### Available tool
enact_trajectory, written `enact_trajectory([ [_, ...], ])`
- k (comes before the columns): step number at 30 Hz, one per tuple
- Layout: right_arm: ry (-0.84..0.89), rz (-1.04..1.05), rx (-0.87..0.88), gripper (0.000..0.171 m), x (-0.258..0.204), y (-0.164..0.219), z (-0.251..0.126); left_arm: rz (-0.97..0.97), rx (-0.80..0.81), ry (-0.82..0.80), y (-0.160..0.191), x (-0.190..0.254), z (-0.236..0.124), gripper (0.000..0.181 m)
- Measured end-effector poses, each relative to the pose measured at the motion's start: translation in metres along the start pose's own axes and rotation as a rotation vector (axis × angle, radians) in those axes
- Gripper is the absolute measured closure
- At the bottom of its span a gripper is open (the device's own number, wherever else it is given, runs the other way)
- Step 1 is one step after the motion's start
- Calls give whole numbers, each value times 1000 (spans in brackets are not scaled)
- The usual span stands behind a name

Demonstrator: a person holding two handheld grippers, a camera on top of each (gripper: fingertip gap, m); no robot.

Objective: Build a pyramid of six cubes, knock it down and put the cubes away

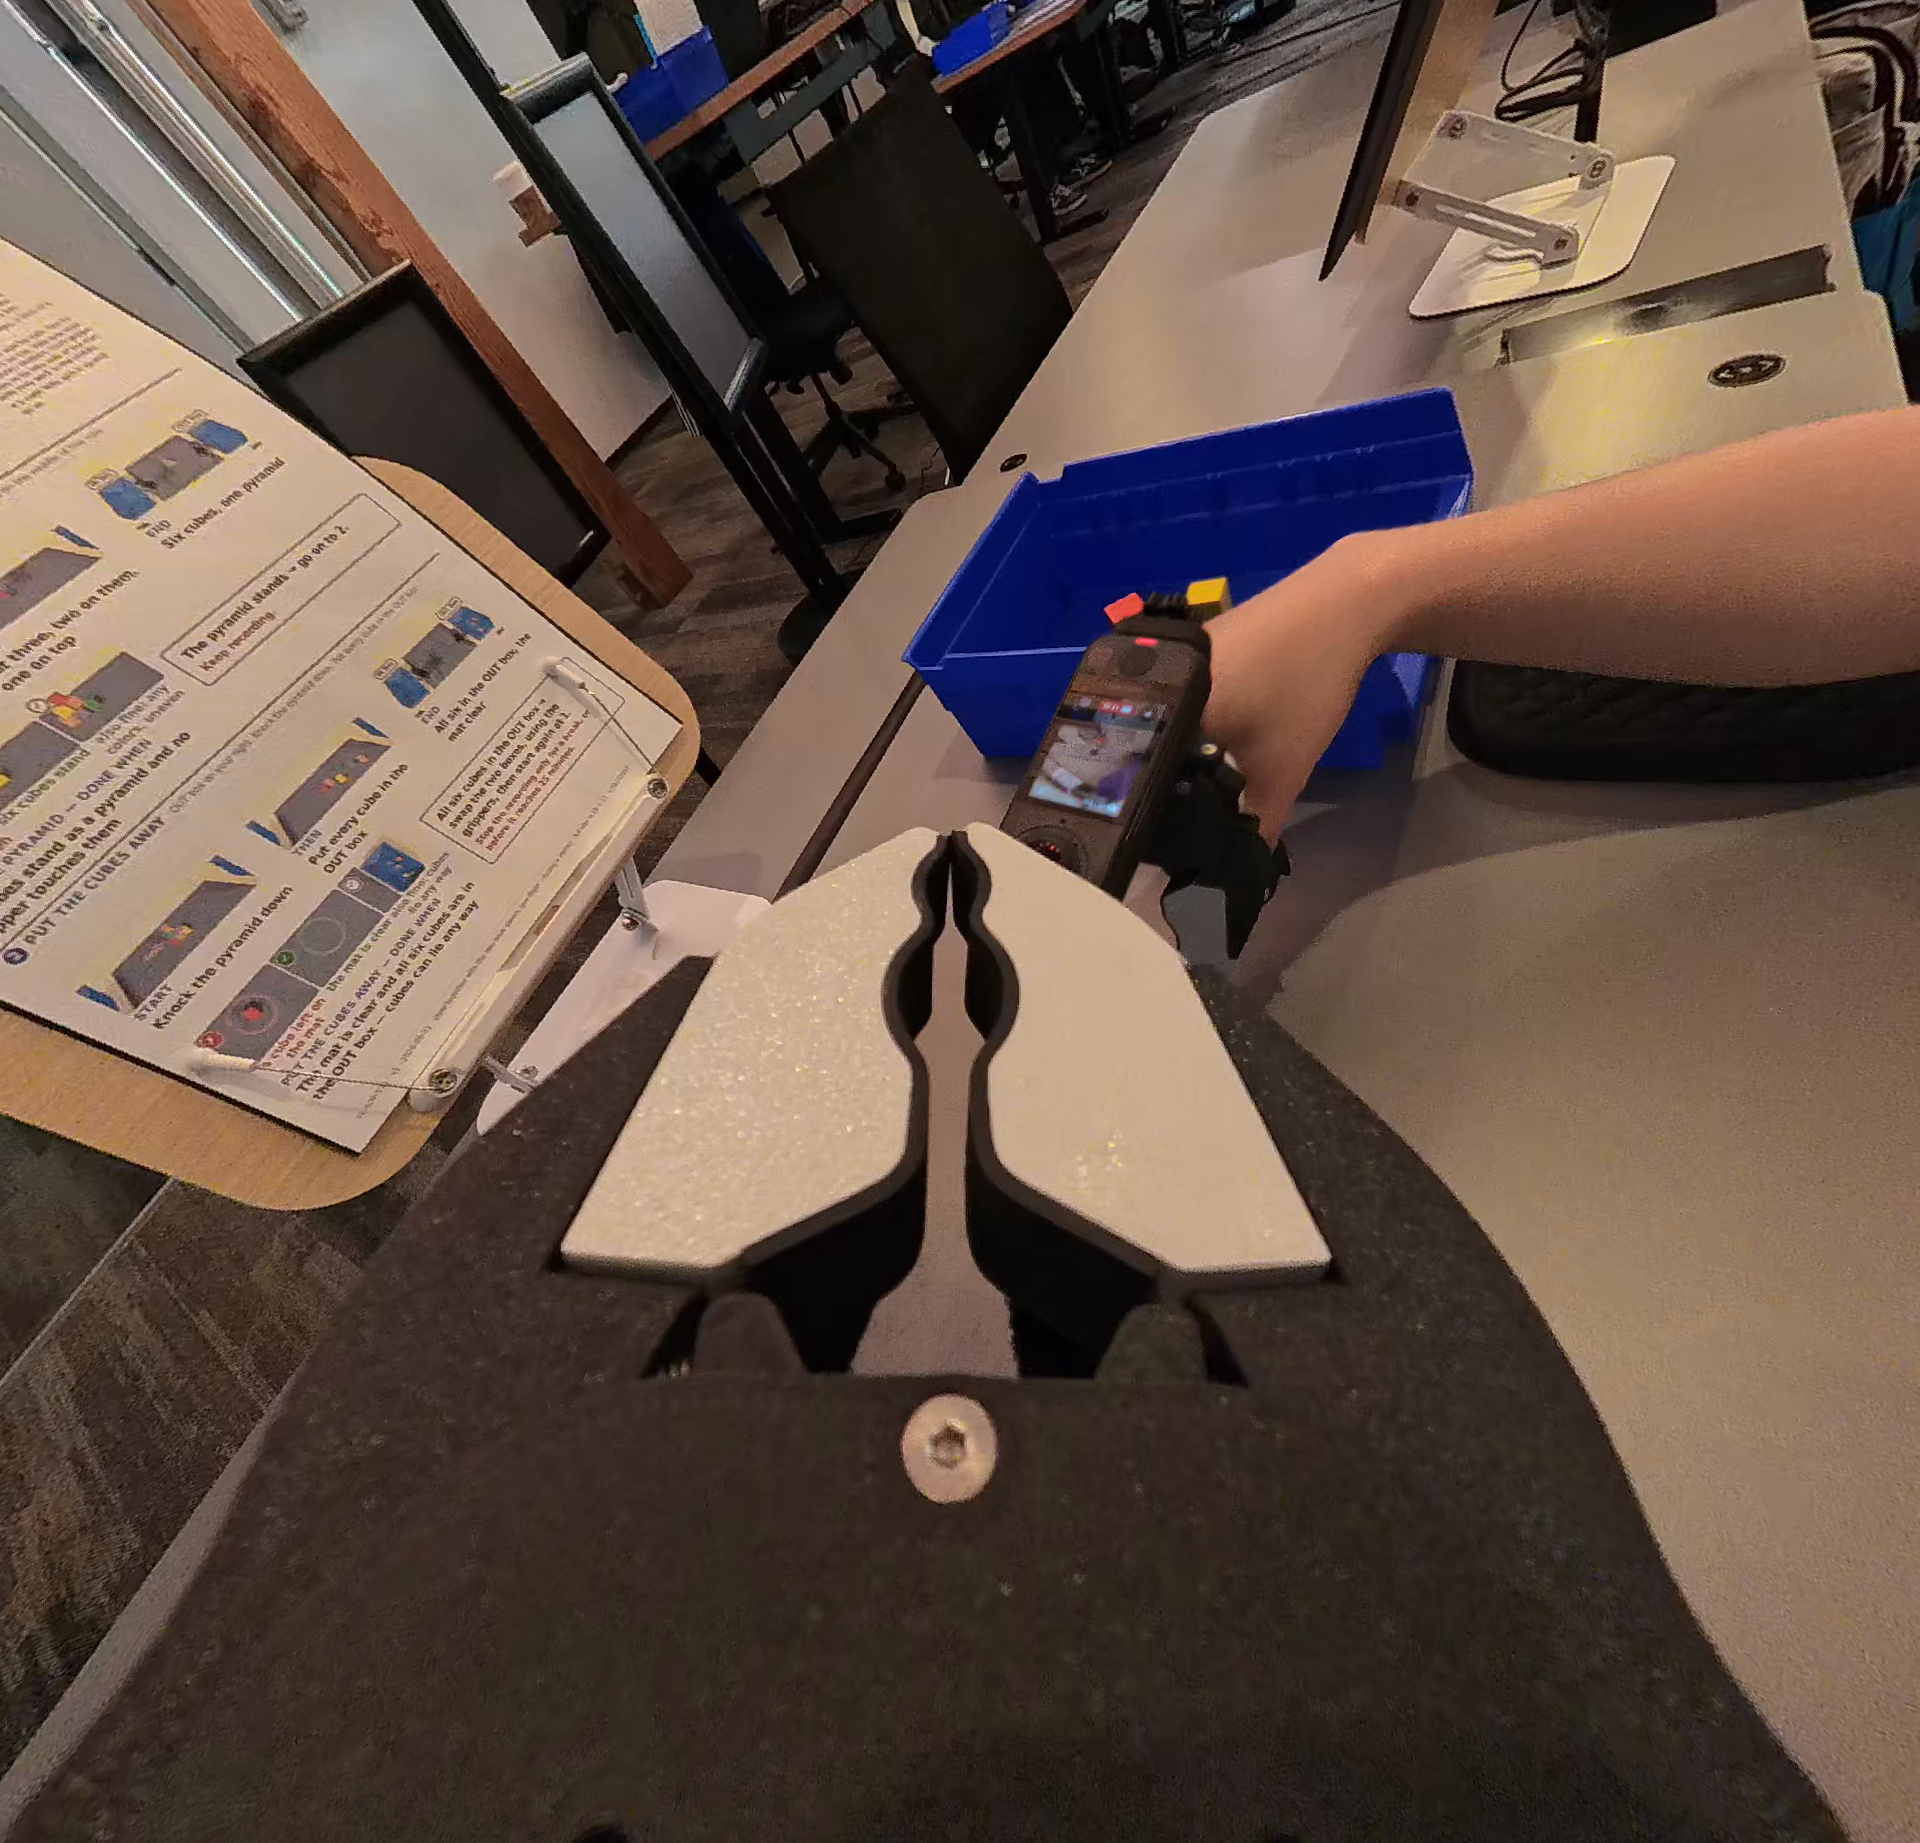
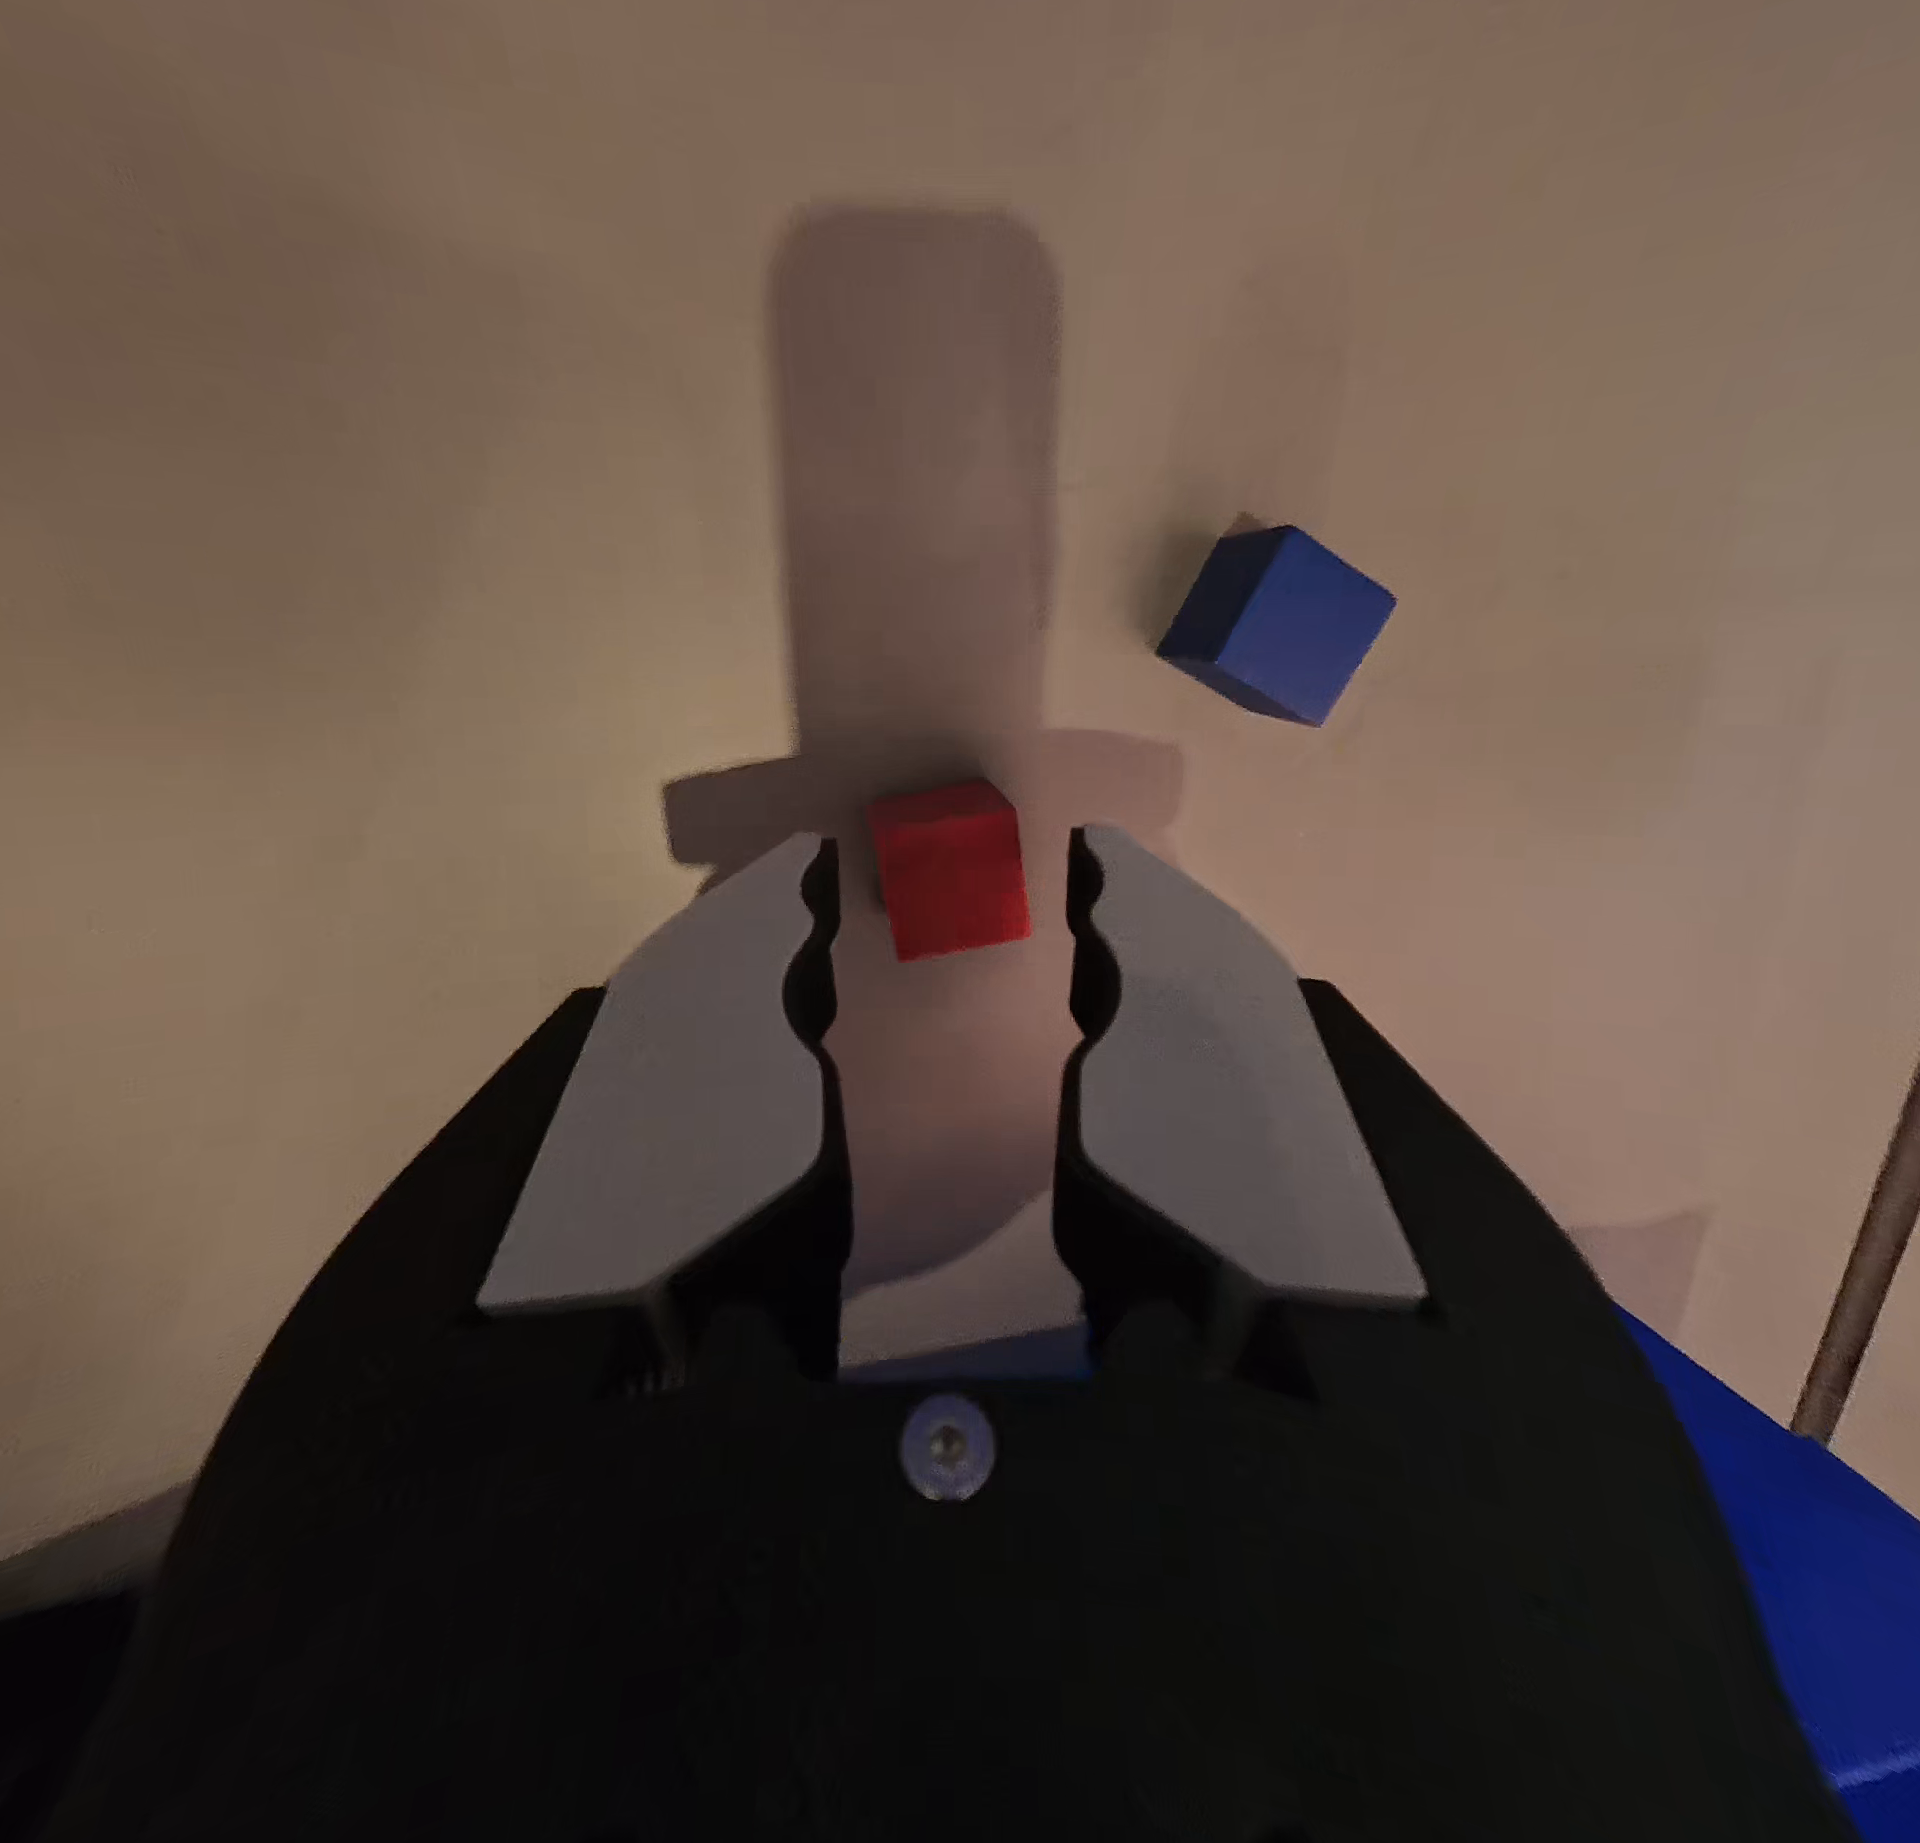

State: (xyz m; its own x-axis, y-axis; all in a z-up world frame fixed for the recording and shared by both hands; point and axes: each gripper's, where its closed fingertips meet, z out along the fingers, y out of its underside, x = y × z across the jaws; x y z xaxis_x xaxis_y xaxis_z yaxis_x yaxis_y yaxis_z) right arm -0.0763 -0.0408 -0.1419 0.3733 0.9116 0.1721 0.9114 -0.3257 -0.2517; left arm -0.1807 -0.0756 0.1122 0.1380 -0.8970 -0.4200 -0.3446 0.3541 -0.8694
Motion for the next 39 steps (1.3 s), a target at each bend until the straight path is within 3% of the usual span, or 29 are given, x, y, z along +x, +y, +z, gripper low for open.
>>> enact_trajectory([
  [1, -21, 11, -21, 128, 0, 3, 4, -1, 3, 0, 0, 0, -1, 181],
  [2, -43, 17, -41, 140, -2, 6, 6, -1, 5, -2, -1, -1, -2, 181],
  [5, -14, 0, 18, 142, 1, -1, -6, -2, 13, -8, -2, -3, -5, 181],
  [7, 48, 16, 183, 142, 6, -21, -43, -6, 20, -16, -2, -6, -8, 181],
  [10, 240, 113, 494, 143, 33, -35, -131, -15, 31, -26, -4, -9, -11, 181],
  [12, 416, 238, 603, 143, 62, -10, -185, -16, 34, -30, -4, -10, -13, 181],
  [14, 516, 390, 581, 143, 83, 39, -208, -13, 37, -31, -5, -9, -14, 181],
  [16, 550, 547, 475, 143, 96, 95, -204, -10, 38, -29, -6, -8, -14, 181],
  [19, 472, 707, 303, 142, 102, 158, -166, -4, 34, -26, -6, -6, -12, 181],
  [25, 247, 796, 142, 141, 100, 186, -72, -5, 0, -3, 0, -1, 0, 181],
  [30, 217, 806, 3, 141, 99, 203, -40, -5, -26, 11, 6, 1, 8, 181],
  [33, 267, 830, 65, 130, 108, 202, -54, -4, -31, 9, 7, 0, 9, 181],
  [35, 353, 836, 165, 131, 118, 191, -85, -5, -25, 6, 6, -1, 7, 181],
  [39, 478, 725, 489, 132, 120, 113, -165, -10, -15, -6, 4, -4, 4, 181],
])
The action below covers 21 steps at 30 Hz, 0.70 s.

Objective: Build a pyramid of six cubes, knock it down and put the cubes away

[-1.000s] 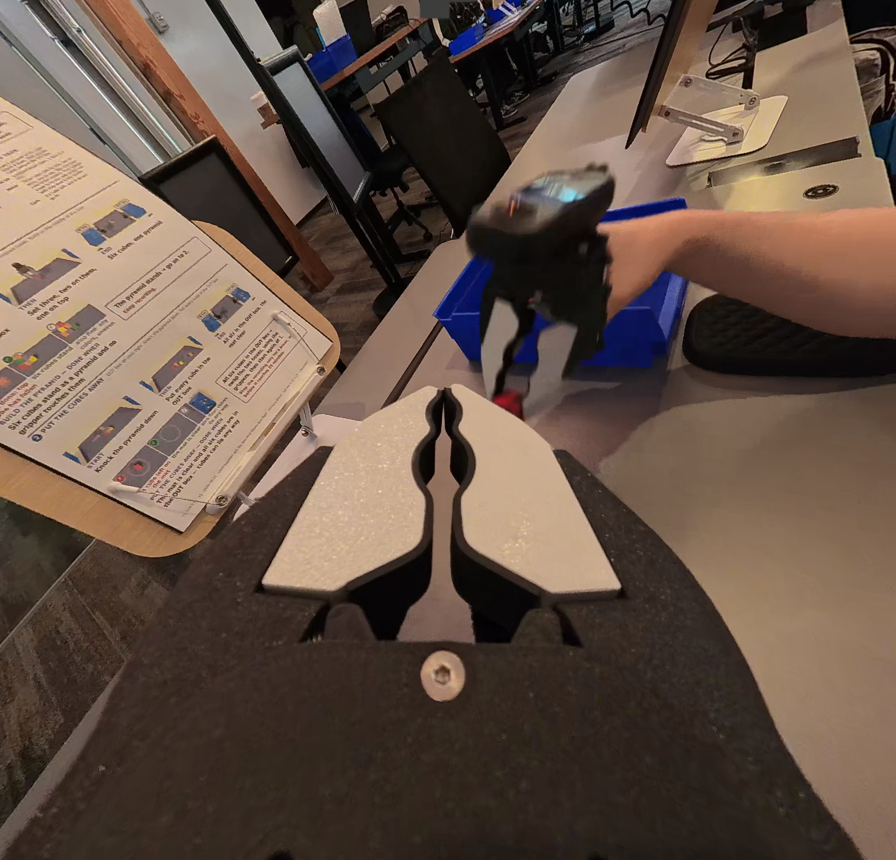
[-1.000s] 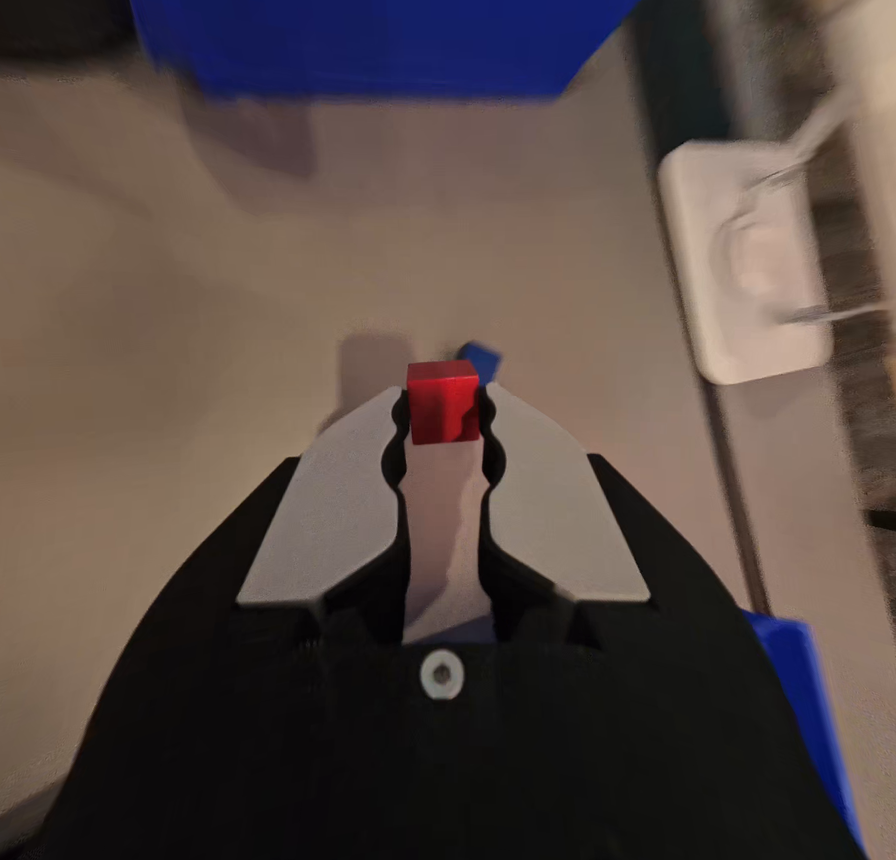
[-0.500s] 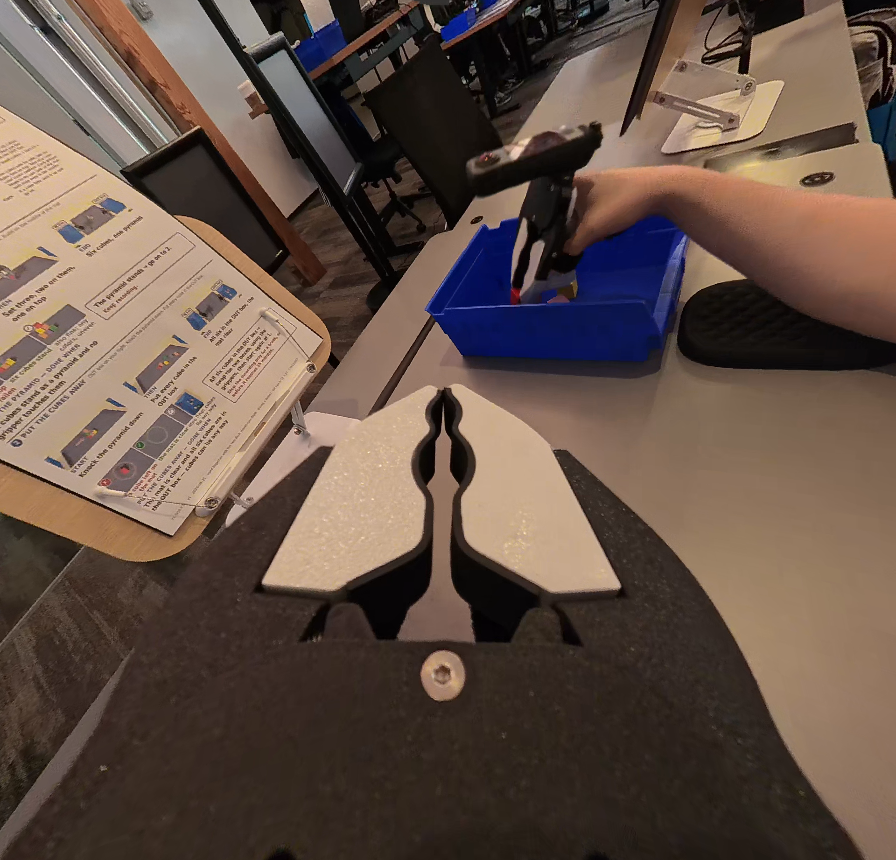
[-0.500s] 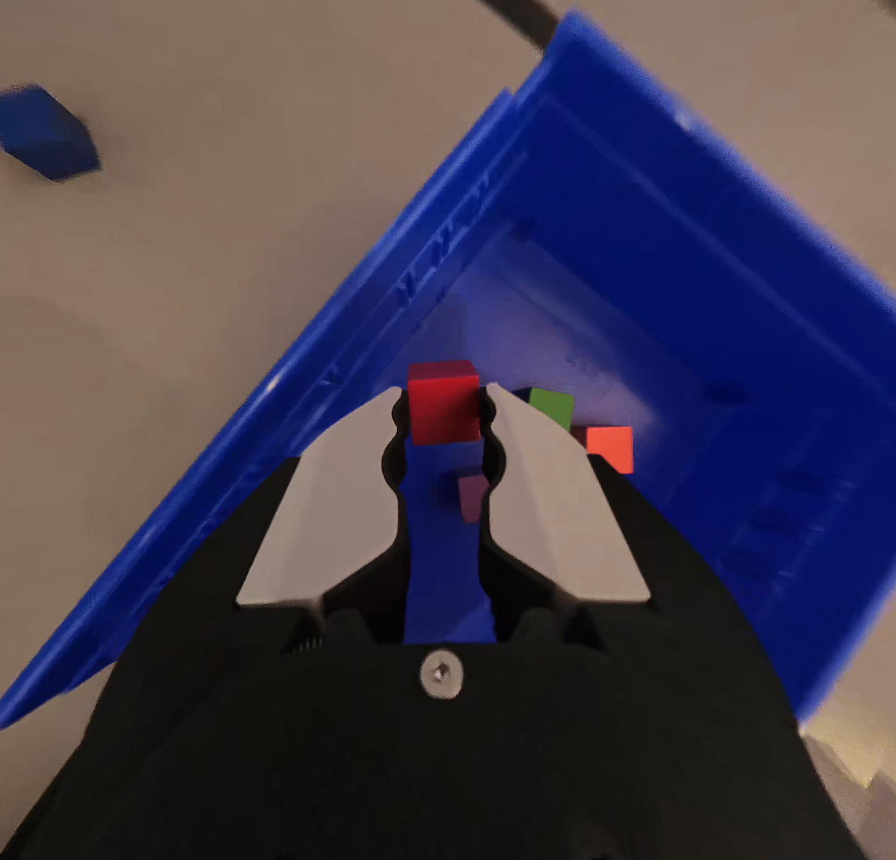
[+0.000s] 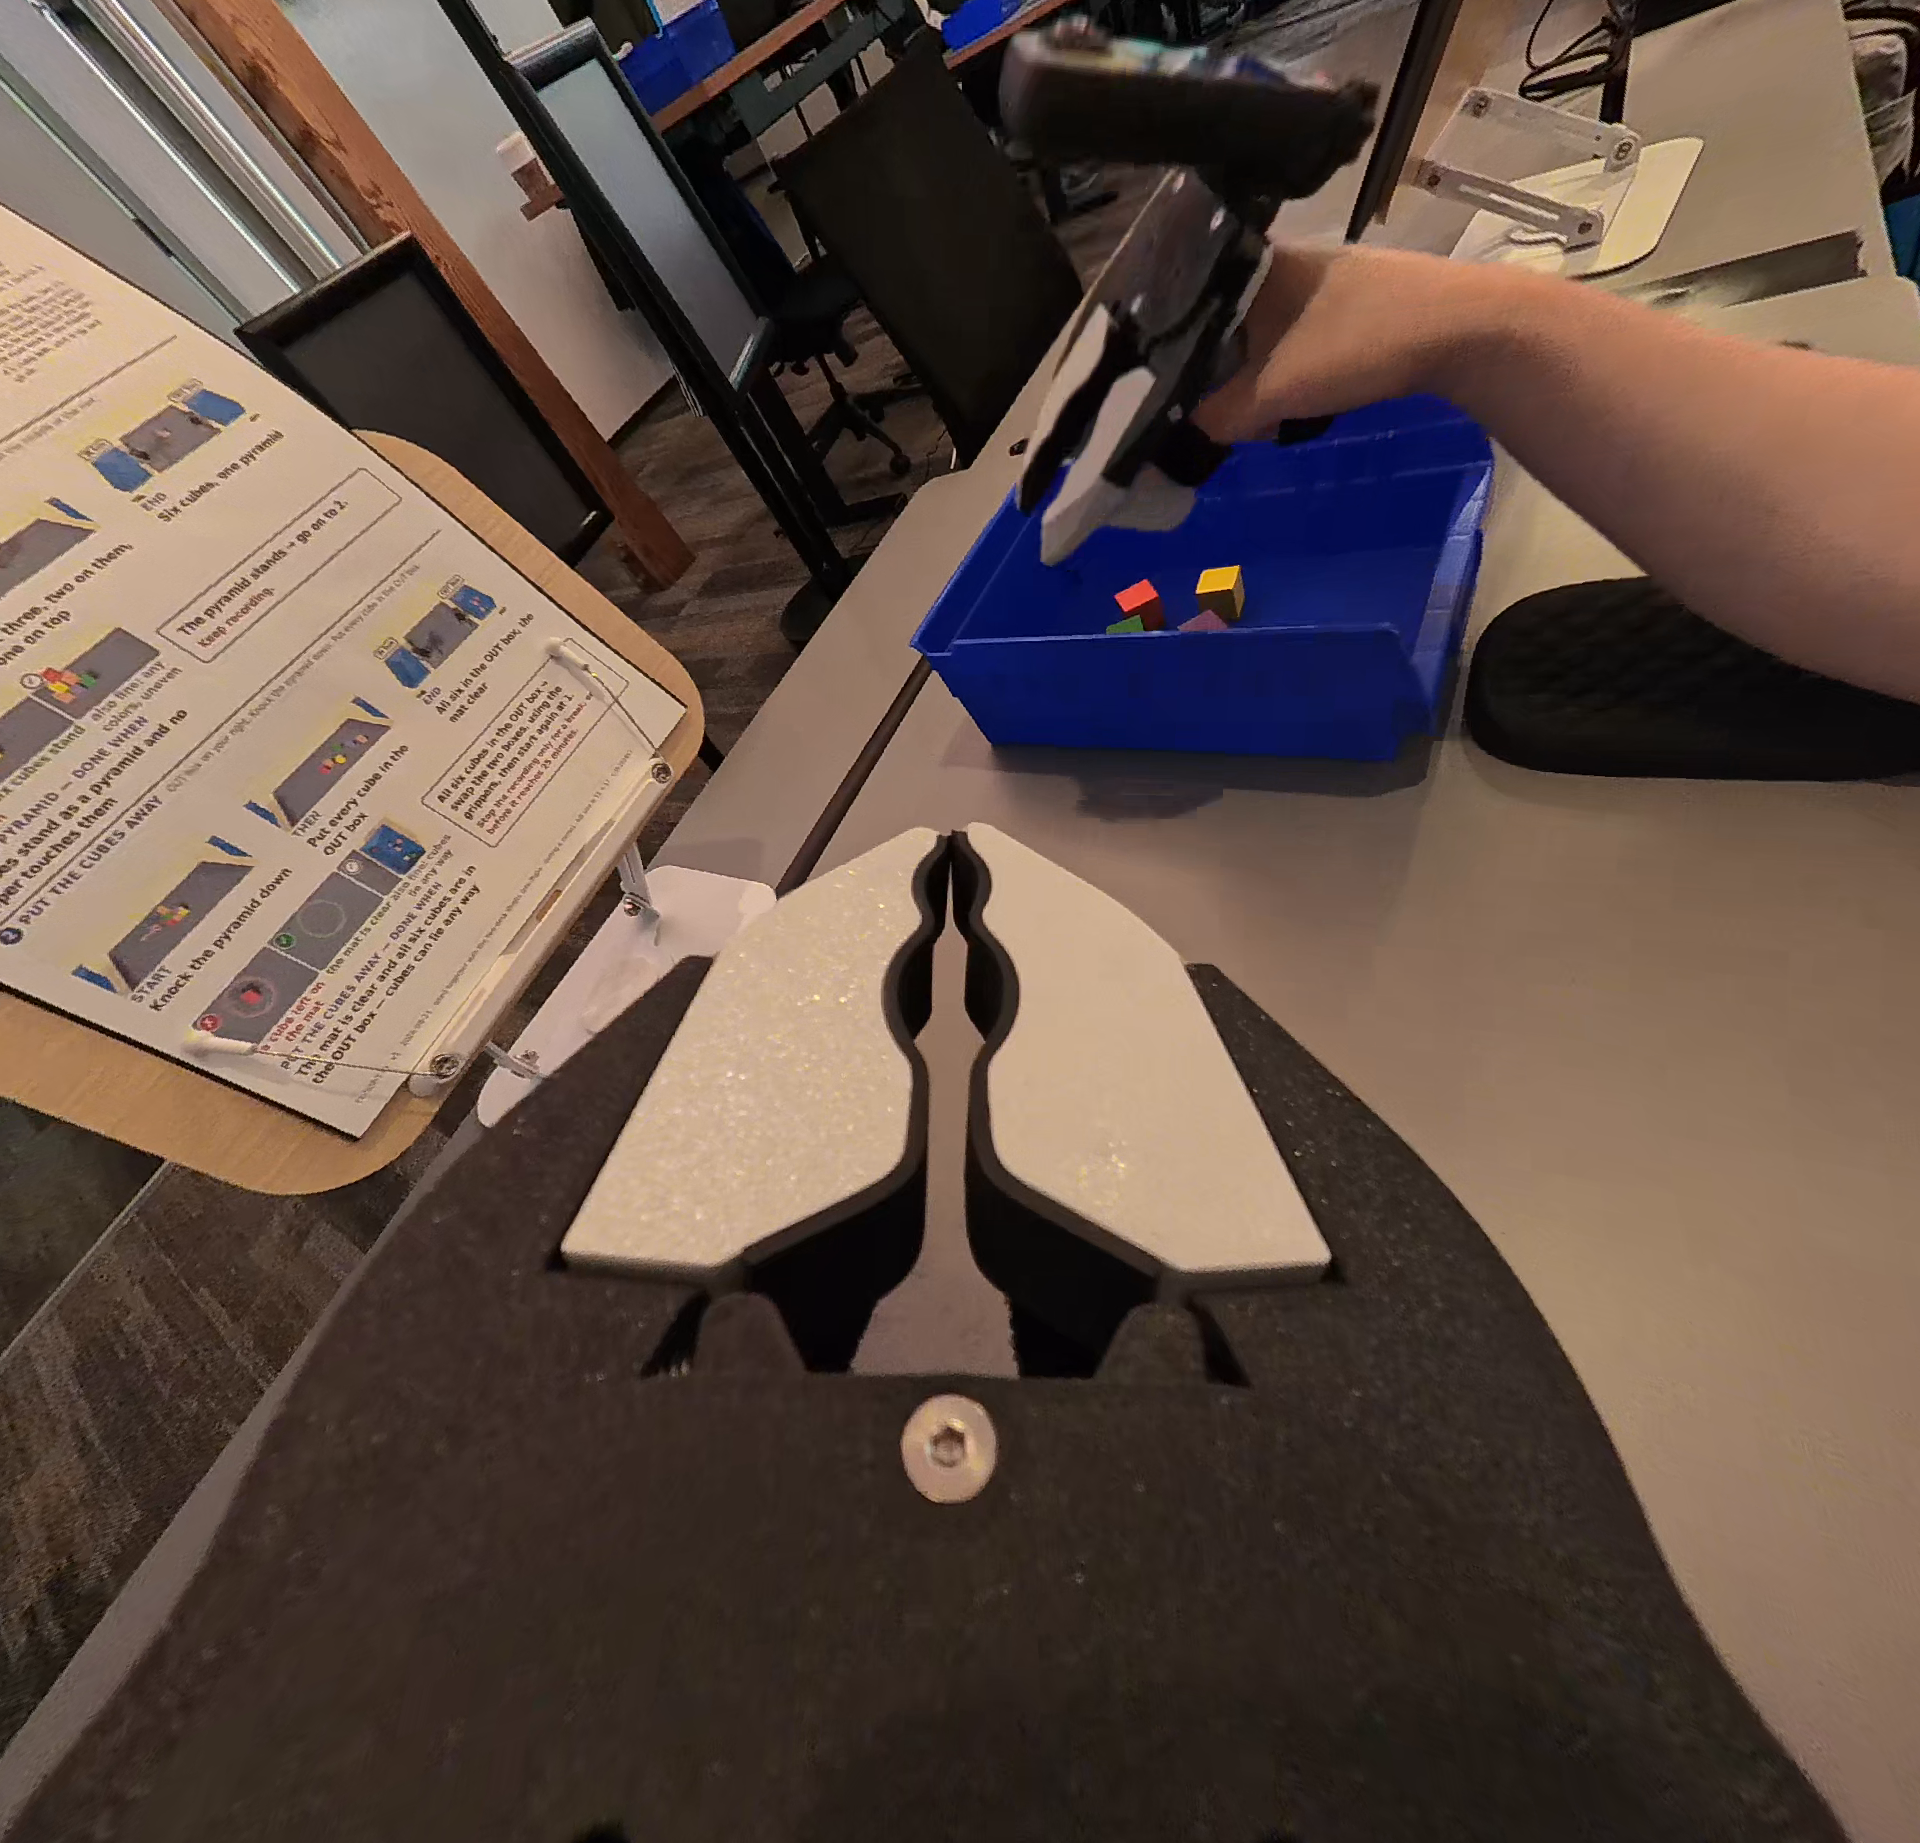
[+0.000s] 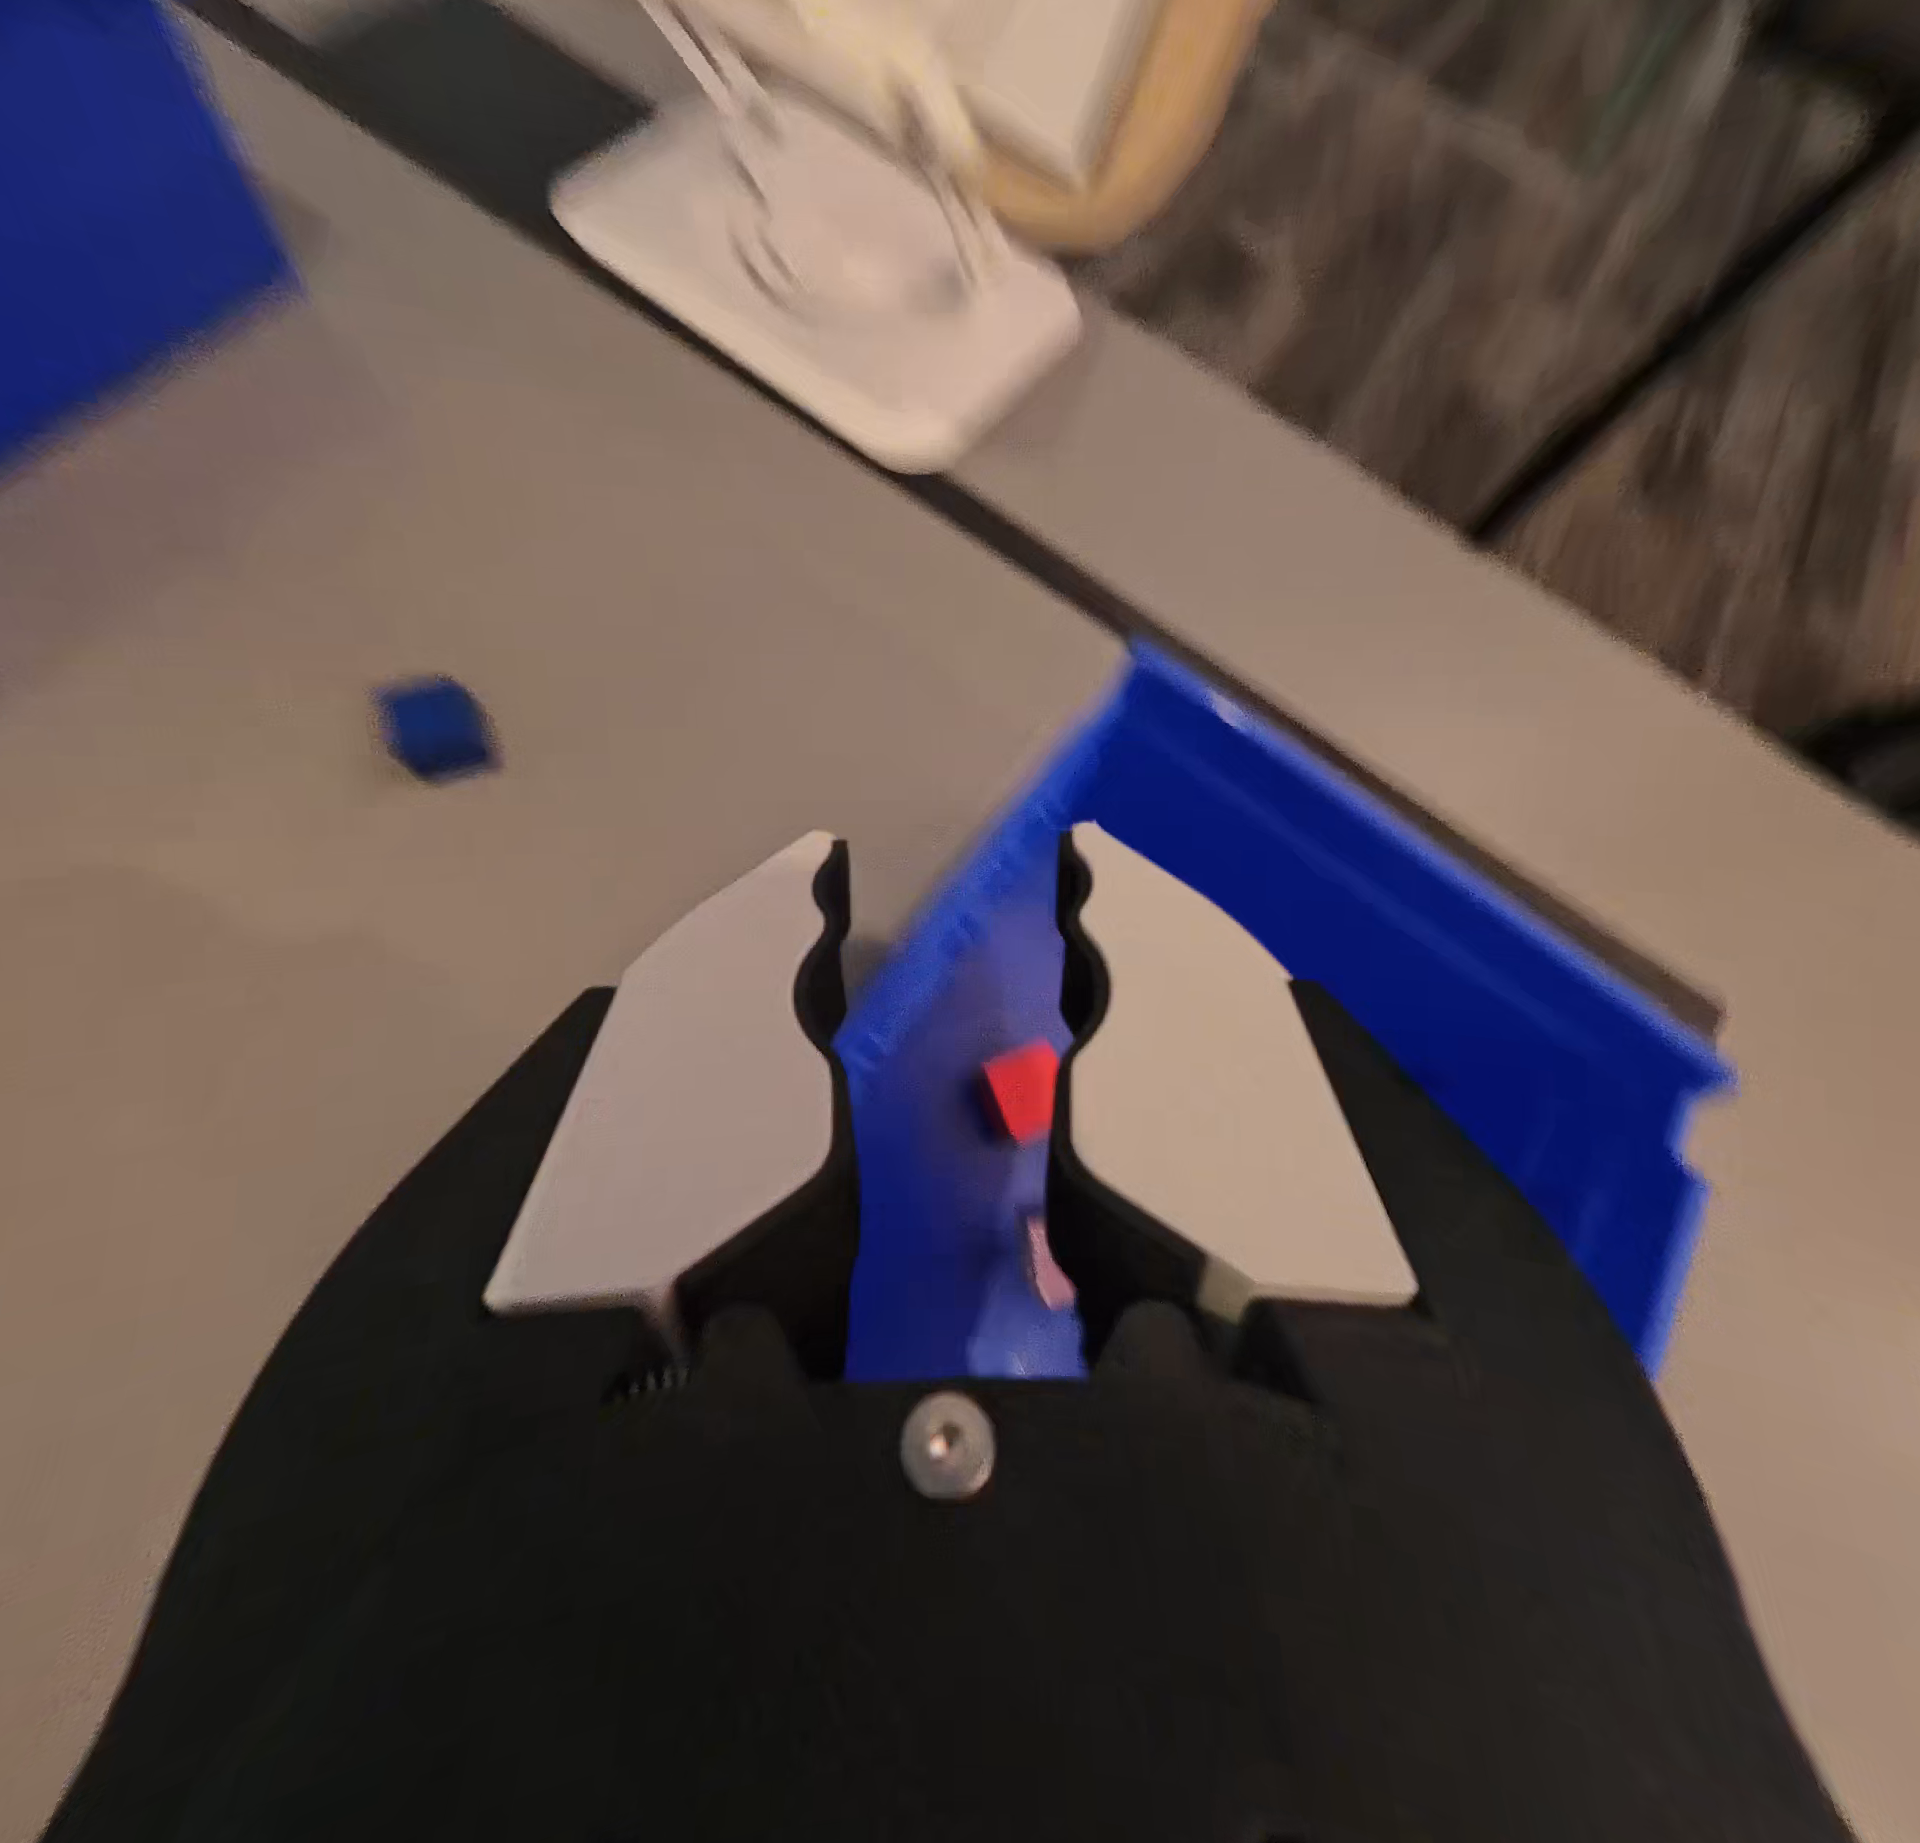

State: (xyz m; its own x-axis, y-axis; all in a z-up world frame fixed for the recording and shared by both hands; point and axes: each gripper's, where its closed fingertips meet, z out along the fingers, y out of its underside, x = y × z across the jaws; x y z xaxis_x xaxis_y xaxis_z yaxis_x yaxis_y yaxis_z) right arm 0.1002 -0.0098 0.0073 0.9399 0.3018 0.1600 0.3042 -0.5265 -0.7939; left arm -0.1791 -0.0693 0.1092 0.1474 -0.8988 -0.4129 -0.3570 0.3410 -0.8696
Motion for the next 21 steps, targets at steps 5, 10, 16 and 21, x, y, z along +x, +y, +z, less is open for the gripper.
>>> enact_trajectory([
  [5, -285, -211, 9, 123, -116, -42, 27, -1, 0, -6, 0, -1, -3, 181],
  [10, -310, -312, -315, 120, -168, 7, 112, 7, 5, -2, -2, 2, -4, 181],
  [16, -298, -281, -483, 127, -182, 46, 159, 17, 13, 3, -4, 3, -6, 181],
  [21, -351, -287, -370, 141, -188, 22, 143, 12, 19, -4, -4, -1, -8, 181],
])
